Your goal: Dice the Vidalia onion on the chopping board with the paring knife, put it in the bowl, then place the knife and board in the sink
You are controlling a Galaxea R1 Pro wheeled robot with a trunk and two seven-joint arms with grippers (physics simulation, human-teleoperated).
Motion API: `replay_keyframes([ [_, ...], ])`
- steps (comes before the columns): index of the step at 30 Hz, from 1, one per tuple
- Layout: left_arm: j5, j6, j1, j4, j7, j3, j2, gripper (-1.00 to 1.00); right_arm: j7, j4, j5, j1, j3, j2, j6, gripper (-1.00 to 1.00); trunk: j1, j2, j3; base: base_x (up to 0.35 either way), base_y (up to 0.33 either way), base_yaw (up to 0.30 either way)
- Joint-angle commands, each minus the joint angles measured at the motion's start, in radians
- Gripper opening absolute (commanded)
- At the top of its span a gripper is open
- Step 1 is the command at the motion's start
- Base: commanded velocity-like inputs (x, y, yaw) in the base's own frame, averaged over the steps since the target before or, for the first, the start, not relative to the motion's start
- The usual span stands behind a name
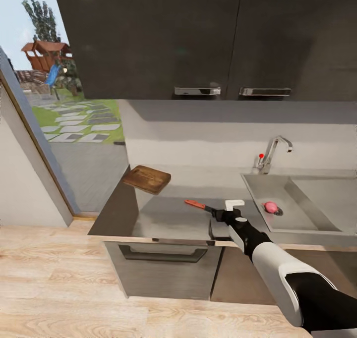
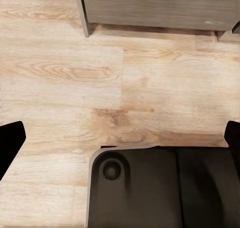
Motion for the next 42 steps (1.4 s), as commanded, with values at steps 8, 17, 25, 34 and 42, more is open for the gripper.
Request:
replay_keyframes([
  [8,0.002,-0.001,0.000,-0.001,0.001,0.000,0.000,1.00,-0.005,0.012,0.000,-0.001,0.006,0.000,0.004,1.00,0.000,-0.002,-0.002,-0.035,0.013,0.000],
  [17,0.002,-0.001,0.000,-0.002,0.001,0.000,0.000,1.00,-0.005,0.013,0.000,-0.001,0.006,0.000,0.004,1.00,0.000,-0.002,-0.002,0.066,0.001,0.000],
  [25,0.002,-0.001,0.000,-0.001,0.001,0.000,0.000,1.00,-0.005,0.013,0.000,-0.001,0.006,0.000,0.004,1.00,0.000,-0.002,-0.002,0.216,0.000,0.000],
  [34,0.002,0.000,0.000,-0.001,0.001,0.000,0.000,1.00,-0.005,0.013,0.000,-0.001,0.006,0.000,0.004,1.00,0.000,-0.002,-0.002,0.025,0.000,0.000],
  [42,0.002,0.001,0.000,0.002,0.002,0.000,0.000,1.00,-0.005,0.013,0.000,-0.001,0.006,0.000,0.004,1.00,0.000,-0.002,-0.002,0.000,0.000,0.000],
])
